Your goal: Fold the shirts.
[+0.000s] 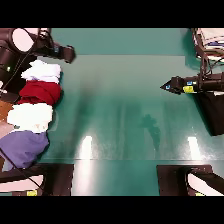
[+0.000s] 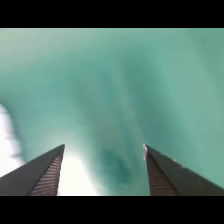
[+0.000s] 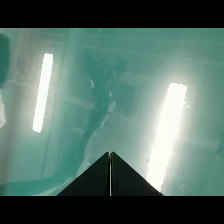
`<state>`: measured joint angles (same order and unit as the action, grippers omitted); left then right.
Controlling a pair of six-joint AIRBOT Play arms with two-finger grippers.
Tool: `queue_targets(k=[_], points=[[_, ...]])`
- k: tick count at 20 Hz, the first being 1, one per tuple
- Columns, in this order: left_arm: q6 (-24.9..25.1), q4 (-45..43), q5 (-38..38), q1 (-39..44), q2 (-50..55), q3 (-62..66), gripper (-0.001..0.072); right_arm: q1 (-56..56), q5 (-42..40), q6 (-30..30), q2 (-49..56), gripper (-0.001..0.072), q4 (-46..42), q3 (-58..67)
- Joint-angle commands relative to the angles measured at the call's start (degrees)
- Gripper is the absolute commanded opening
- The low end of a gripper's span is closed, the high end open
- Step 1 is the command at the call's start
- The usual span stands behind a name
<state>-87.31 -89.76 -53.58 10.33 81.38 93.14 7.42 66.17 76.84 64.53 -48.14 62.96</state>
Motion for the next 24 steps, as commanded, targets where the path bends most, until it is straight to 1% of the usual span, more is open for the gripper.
queue_targets(k=[1, 4, 6, 9, 13, 14, 15, 16, 18, 20, 23, 24], points=[[-6.2, -10.3, 5.0, -8.0, 5.7, 0.0, 0.0588, 0.0, -0.3, 0.0, 0.0, 0.0015, 0.0, 0.1], [-6.2, -10.2, 5.2, -14.4, 13.3, 0.0, 0.0588, 0.0, -0.7, 0.0, 0.0, 0.0014, 0.1, 0.1], [-6.2, -10.0, 6.6, -16.9, 17.5, 0.0, 0.0588, 0.0, -0.7, 0.0, 0.0, 0.0015, 0.1, 0.1], [-6.1, -10.0, 9.6, -18.9, 21.9, 0.0, 0.0589, 0.0, -0.9, 0.0, 0.0, 0.0014, 0.1, 0.1], [-6.2, -9.6, 9.7, -19.3, 25.1, 0.0, 0.0583, 0.0, -2.0, 0.1, 0.0, 0.0015, 0.6, 0.1], [-6.2, -8.9, 9.5, -19.3, 25.1, 0.2, 0.0399, 0.0, -2.0, 0.1, 0.0, 0.0015, 0.6, 0.1], [-6.2, -8.2, 8.8, -19.3, 24.9, 0.8, 0.0101, 0.0, -2.0, 0.1, 0.0, 0.0014, 0.6, 0.1], [-5.9, -7.7, 7.9, -19.3, 24.5, 1.6, 0.0036, 0.0, -2.0, 0.1, 0.0, 0.0015, 0.6, 0.1], [-5.9, -6.9, 4.0, -19.3, 23.1, 5.3, 0.0029, 0.0, -2.3, 0.1, 0.0, 0.0014, 0.6, 0.6], [-5.0, -5.8, 1.0, -18.9, 19.1, 10.0, 0.0028, 0.0, -2.6, 0.1, 0.0, 0.0015, 0.6, 3.7], [0.5, -4.8, -4.0, -15.6, 8.5, 16.5, 0.0028, -0.4, -4.6, 0.1, 0.0, 0.0015, 0.5, 11.6], [1.3, -4.5, -5.9, -14.0, 4.6, 17.9, 0.0028, -0.4, -5.1, 0.1, 0.0, 0.0015, 0.3, 14.3]])
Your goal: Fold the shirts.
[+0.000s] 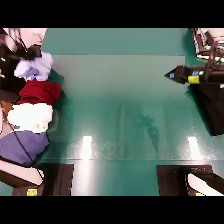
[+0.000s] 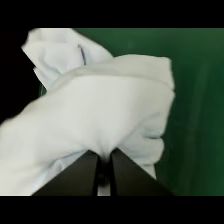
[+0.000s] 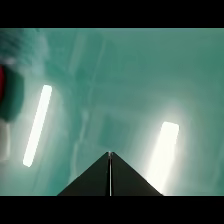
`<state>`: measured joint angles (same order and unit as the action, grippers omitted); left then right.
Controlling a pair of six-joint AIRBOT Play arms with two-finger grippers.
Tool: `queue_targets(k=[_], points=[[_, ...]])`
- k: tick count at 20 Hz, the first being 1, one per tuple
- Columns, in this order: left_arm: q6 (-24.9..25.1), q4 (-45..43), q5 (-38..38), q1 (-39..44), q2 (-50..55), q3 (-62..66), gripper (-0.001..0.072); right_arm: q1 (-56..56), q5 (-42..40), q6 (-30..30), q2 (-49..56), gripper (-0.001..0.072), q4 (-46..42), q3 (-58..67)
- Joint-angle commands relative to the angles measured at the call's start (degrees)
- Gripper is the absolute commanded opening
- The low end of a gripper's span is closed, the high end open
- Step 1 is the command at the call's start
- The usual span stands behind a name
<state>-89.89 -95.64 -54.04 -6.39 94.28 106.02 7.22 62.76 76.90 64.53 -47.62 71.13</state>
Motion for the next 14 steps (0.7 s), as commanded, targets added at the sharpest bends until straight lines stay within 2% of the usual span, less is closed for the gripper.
queue_targets(k=[1, 5, 9, 14], points=[[4.7, 2.0, -7.8, 4.7, -12.2, 6.5, 0.0028, -0.2, -2.4, 0.0, 0.0, 0.0015, -0.5, 9.0], [6.1, 3.6, -17.6, 15.5, -24.2, 8.2, 0.0028, -0.2, -4.2, -0.1, 0.0, 0.0015, -0.6, 17.2], [5.3, 5.4, -27.7, 28.2, -25.8, 7.2, 0.0028, -0.2, -4.5, -0.1, 0.0, 0.0014, -0.6, 20.5], [4.3, 12.4, -24.7, 42.0, -19.0, -0.4, 0.0029, -0.2, -1.5, -0.1, 0.0, 0.0015, -0.6, 20.6]])
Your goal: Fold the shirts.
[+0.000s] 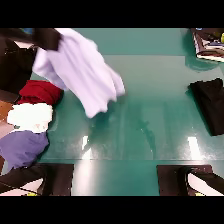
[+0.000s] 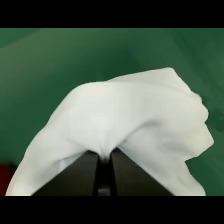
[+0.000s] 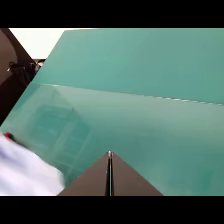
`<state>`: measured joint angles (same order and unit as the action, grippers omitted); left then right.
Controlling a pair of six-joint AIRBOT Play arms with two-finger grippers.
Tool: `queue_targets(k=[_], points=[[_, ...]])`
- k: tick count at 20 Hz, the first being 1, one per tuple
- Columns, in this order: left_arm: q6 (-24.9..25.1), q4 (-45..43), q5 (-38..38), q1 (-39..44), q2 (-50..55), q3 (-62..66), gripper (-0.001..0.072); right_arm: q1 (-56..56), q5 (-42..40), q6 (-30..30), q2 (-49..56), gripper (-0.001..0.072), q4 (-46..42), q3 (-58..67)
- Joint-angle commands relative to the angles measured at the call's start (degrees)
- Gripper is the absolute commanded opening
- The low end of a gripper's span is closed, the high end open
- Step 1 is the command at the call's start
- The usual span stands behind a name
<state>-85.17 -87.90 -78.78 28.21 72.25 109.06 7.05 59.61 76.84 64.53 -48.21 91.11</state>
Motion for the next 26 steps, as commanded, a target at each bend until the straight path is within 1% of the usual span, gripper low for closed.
queue_targets(k=[1, 2, 3, 4, 5, 7, 9, 10, 11, 12, 14, 16, 17, 19, 22, 23, 24, 25, 26], points=[[-0.3, 6.9, 1.8, 9.4, 5.4, -5.0, 0.003, 0.0, 2.8, 0.0, 0.0, 0.0015, 0.0, 0.6], [-0.3, 9.0, 3.5, 10.8, 7.6, -6.1, 0.0033, 0.0, 3.7, 0.0, 0.0, 0.0015, 0.0, 0.6], [-0.3, 10.6, 4.9, 12.0, 10.2, -6.8, 0.0265, 0.0, 4.4, 0.0, 0.0, 0.0015, 0.0, 0.6], [-0.3, 11.2, 5.3, 12.5, 12.3, -6.8, 0.0628, 0.0, 5.0, 0.0, 0.0, 0.0015, 0.0, 0.6], [-0.3, 10.5, 4.8, 12.6, 13.9, -6.8, 0.0717, 0.0, 5.6, 0.0, 0.0, 0.0015, 0.0, 0.6], [-0.1, 3.8, 2.1, 11.3, 14.2, -6.6, 0.0718, 0.0, 6.4, 0.0, 0.0, 0.0015, 0.0, 0.6], [-0.2, -2.5, -1.4, 7.5, 12.6, -6.5, 0.0718, 0.0, 6.4, 0.0, 0.0, 0.0015, 0.0, 0.6], [-0.5, -3.2, -1.7, 4.4, 11.7, -6.8, 0.0718, 0.0, 6.4, 0.0, 0.0, 0.0015, 0.0, 0.6], [-1.2, -1.9, -1.1, 1.2, 11.1, -7.5, 0.0718, 0.0, 6.4, 0.0, 0.0, 0.0015, 0.0, 0.6], [-2.0, 1.3, 0.2, -2.4, 10.9, -8.9, 0.0718, 0.0, 6.4, 0.0, 0.0, 0.0015, 0.0, 0.6], [-1.8, 10.4, 4.2, -8.2, 11.0, -14.1, 0.0718, 0.0, 6.4, 0.0, 0.0, 0.0015, 0.0, 0.6], [-1.4, 19.8, 11.8, -12.7, 11.4, -22.2, 0.0718, 0.0, 6.5, 0.0, 0.0, 0.0015, 0.0, 0.6], [-1.4, 22.5, 15.1, -14.1, 11.8, -25.9, 0.0718, 0.0, 6.5, 0.0, 0.0, 0.0015, 0.0, 0.6], [-1.1, 27.8, 19.5, -15.9, 14.0, -31.1, 0.0718, 0.0, 6.5, 0.0, 0.0, 0.0015, 0.0, 0.6], [5.0, 35.2, 21.0, -15.1, 19.3, -32.8, 0.0718, 0.0, 6.7, 0.0, 0.0, 0.0015, 0.0, 0.5], [6.2, 38.0, 22.2, -14.7, 21.0, -32.8, 0.0718, 0.0, 7.0, 0.0, 0.0, 0.0014, 0.0, 0.5], [6.2, 40.0, 23.7, -14.7, 22.3, -32.8, 0.0717, 0.0, 7.7, 0.0, 0.0, 0.0015, -0.1, 0.5], [6.1, 42.2, 25.0, -14.7, 23.0, -32.8, 0.07, 0.0, 8.6, 0.0, 0.0, 0.0015, -0.4, 0.5], [6.1, 43.0, 26.3, -14.7, 23.0, -32.7, 0.0478, 0.0, 10.0, 0.1, 0.0, 0.0015, -1.8, 0.5]])
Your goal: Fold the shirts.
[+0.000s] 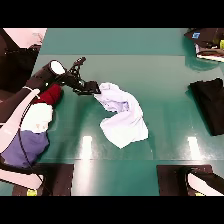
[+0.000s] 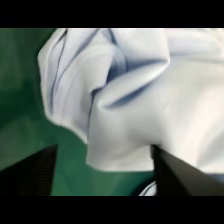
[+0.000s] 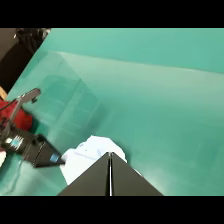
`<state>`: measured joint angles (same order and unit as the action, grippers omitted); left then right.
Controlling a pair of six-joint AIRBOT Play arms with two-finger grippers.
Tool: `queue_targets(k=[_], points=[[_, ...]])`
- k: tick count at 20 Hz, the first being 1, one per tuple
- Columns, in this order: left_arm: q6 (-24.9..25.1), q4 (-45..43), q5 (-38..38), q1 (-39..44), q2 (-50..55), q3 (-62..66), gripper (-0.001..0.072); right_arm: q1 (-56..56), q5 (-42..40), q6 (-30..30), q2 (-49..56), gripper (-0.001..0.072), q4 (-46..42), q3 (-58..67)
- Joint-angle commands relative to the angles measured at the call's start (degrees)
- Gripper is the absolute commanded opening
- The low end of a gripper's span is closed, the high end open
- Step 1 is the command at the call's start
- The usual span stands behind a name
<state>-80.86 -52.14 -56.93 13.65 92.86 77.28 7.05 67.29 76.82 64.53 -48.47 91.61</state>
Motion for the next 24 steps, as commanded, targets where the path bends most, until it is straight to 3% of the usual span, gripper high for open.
queue_targets(k=[1, 2, 5, 8, 10, 11, 14, 20, 21, 22, 23, 24], points=[[1.9, 7.2, 5.3, -0.2, 2.3, -0.8, 0.0259, 0.0, 4.3, 0.1, 0.0, 0.0015, -3.0, -0.1], [1.9, 7.1, 5.2, -0.4, 2.3, -0.5, 0.0022, 0.0, 6.5, 0.2, -0.2, 0.0014, -3.6, -1.1], [2.0, 2.6, -1.2, -2.2, 2.3, 4.2, 0.0028, 0.0, 11.5, 0.3, -2.0, 0.0014, -3.8, -9.8], [2.0, -8.2, -10.9, -2.8, 2.2, 12.6, 0.0028, 0.0, 12.0, 0.3, -3.1, 0.0045, -4.1, -25.5], [2.0, -11.1, -14.8, -2.8, 2.2, 16.9, 0.0028, 0.2, 9.5, 0.3, -1.5, 0.0513, -3.7, -36.4], [2.0, -11.1, -15.3, -2.8, 2.2, 18.3, 0.0028, 0.7, 7.8, 0.3, 0.4, 0.0535, -3.5, -40.7], [1.8, -10.9, -15.2, -2.7, 2.2, 20.3, 0.0028, 4.3, 1.9, -2.1, 7.7, 0.0513, -3.0, -47.9], [1.8, -10.9, -15.6, -2.7, 2.2, 20.3, 0.0029, 10.5, -0.5, -4.4, 18.8, 0.051, -0.6, -44.0], [1.8, -10.9, -15.6, -2.7, 2.2, 20.3, 0.0028, 11.6, -0.4, -4.5, 19.9, 0.0461, -0.6, -42.7], [1.8, -11.0, -15.8, -2.7, 2.2, 20.3, 0.0028, 12.7, -0.4, -4.5, 20.6, 0.03, -0.8, -41.3], [1.7, -11.1, -16.0, -2.7, 2.2, 20.4, 0.0028, 13.4, -0.5, -4.5, 21.1, 0.008, -1.4, -39.8], [1.3, -12.1, -16.4, -2.7, 2.0, 20.9, 0.0028, 13.7, -0.4, -4.4, 21.2, 0.0013, -2.3, -38.4]])
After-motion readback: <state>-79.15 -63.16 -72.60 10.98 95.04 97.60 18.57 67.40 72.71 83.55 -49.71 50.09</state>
